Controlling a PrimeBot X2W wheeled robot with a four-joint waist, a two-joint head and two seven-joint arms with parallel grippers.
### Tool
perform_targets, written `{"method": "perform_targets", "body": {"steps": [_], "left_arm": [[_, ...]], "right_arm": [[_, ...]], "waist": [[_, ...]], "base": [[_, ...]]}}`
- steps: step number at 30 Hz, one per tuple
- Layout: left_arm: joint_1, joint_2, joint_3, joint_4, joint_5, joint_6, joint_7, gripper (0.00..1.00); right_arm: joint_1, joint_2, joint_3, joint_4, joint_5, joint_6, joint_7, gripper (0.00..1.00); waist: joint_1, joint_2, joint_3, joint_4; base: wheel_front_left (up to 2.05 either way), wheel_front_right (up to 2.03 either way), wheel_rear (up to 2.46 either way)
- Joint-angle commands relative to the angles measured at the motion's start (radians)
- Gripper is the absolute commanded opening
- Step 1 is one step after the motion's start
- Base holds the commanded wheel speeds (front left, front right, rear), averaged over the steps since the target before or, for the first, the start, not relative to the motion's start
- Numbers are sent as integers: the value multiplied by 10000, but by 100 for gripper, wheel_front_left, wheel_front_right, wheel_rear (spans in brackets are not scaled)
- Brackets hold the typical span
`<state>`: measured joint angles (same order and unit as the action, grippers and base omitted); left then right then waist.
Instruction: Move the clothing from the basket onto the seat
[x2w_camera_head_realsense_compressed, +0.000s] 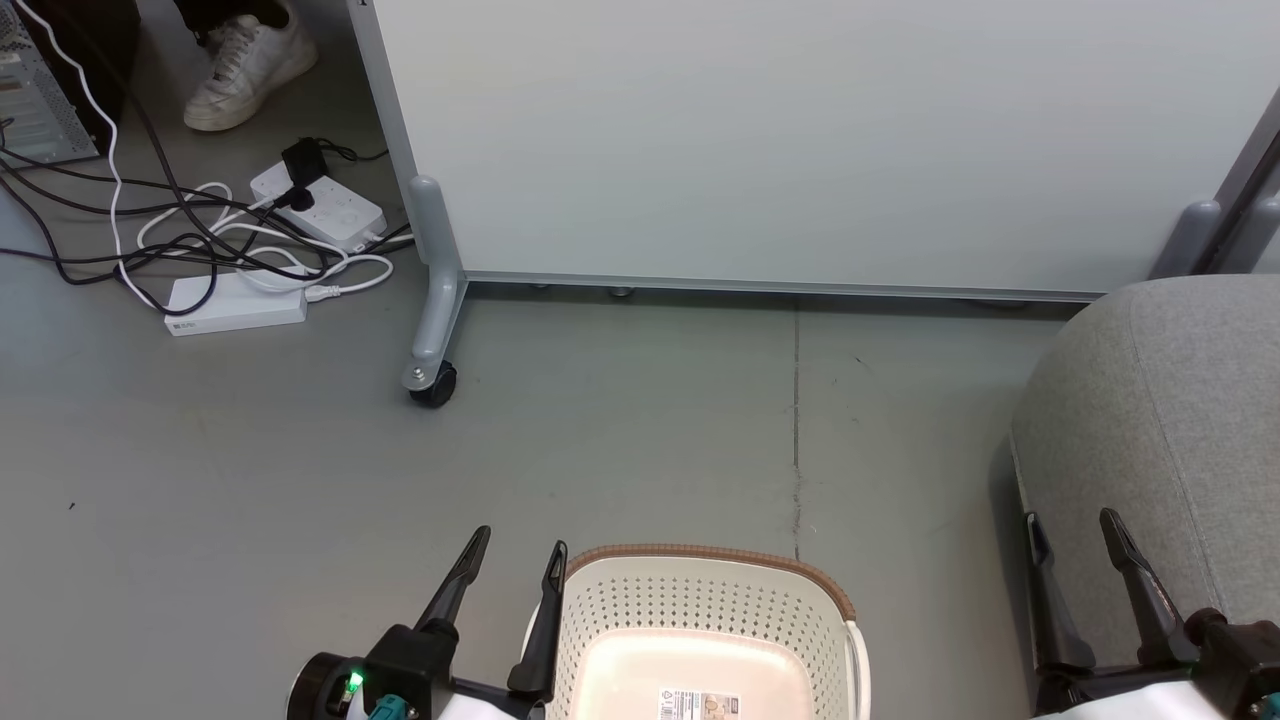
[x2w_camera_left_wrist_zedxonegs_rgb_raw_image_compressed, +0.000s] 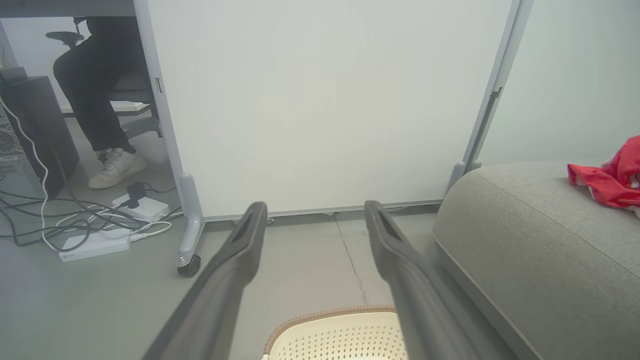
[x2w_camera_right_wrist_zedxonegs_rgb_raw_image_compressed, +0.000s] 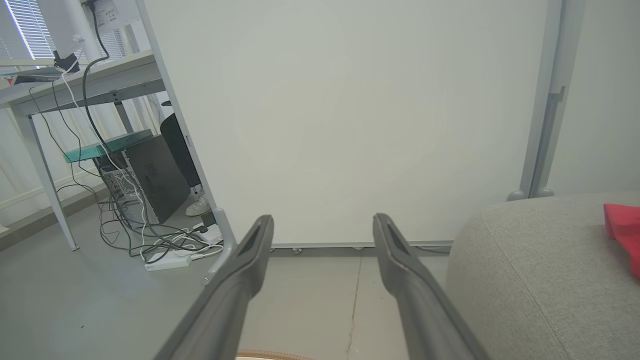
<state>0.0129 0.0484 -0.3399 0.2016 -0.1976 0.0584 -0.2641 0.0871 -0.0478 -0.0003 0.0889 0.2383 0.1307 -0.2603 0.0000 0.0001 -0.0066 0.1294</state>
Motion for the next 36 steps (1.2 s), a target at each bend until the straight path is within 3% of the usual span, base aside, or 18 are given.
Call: {"method": "perform_targets", "body": {"steps": [1,12,13,17,36], "left_arm": [[33,39,16,12,-72,-52,-1,100],[97,39,89,89,-282,-104,-1,100],[37,0,40,88,-259,-125,0,0],[218,0,-8,366,-333,-133,21,0],[-384,62,423,454,-3736,-437,718,0]], "right_arm": [[-49,-35,-30,25,-61,2,-55,100],[-14,-35,7,41,-97,2,-55,100],[3,0,34,8,-59,0,0,0],[149,99,77,326,39,0,50,0],[218,-81,-526,74,3494,0,829,0]], "waist": [[0,-1,-14,3],[0,-1,-63,19],[0,-1,-65,20],[0,-1,-67,12],[0,-1,-49,-177]], "base": [[0,0,0],[0,0,0],[0,0,0],[0,0,0],[0,0,0]]}}
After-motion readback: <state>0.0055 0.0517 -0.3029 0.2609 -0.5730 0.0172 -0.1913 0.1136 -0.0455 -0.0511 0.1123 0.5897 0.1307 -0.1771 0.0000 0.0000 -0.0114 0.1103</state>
